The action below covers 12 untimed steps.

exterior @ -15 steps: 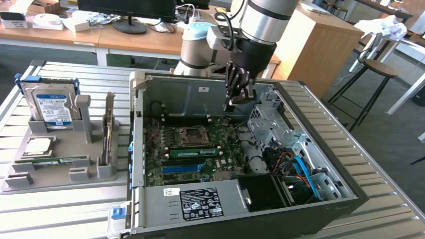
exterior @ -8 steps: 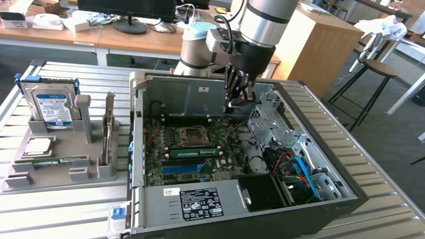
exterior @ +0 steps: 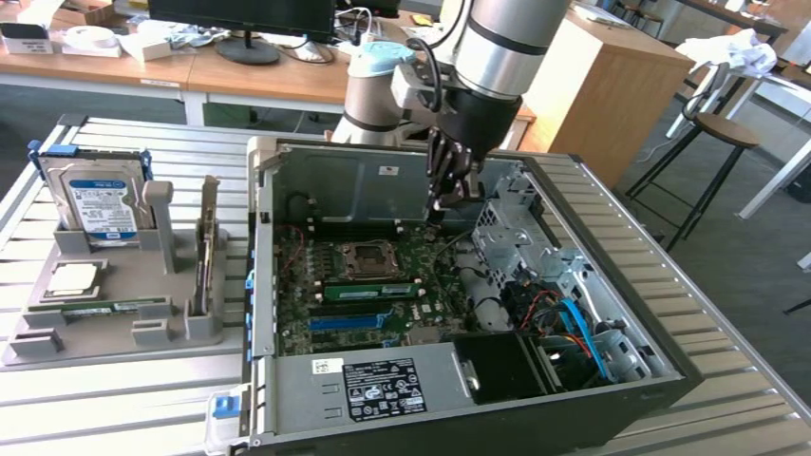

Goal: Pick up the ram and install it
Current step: 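Insert the ram into the slot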

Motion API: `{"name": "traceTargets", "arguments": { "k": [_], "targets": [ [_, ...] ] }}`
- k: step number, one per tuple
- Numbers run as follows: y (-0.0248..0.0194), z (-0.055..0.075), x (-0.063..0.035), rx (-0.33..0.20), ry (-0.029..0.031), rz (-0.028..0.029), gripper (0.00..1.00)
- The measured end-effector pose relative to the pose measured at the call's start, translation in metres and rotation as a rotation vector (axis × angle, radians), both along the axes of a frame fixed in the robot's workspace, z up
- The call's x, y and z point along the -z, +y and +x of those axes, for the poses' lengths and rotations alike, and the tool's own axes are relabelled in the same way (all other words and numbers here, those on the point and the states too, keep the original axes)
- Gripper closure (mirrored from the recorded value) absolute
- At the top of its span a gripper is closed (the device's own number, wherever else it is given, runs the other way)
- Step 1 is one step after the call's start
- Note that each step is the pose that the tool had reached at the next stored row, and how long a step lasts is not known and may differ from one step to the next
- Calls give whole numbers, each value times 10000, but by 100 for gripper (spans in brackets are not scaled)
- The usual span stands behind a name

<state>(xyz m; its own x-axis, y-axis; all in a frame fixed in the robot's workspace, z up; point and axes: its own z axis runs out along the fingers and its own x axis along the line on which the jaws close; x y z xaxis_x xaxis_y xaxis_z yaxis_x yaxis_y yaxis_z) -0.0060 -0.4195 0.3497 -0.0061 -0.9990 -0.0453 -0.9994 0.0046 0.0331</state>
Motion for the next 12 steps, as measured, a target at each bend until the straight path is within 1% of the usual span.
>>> {"name": "traceTargets", "arguments": {
  "k": [12],
  "targets": [
    [0, 0, 114, 0, 0, 0, 90]
  ]
}}
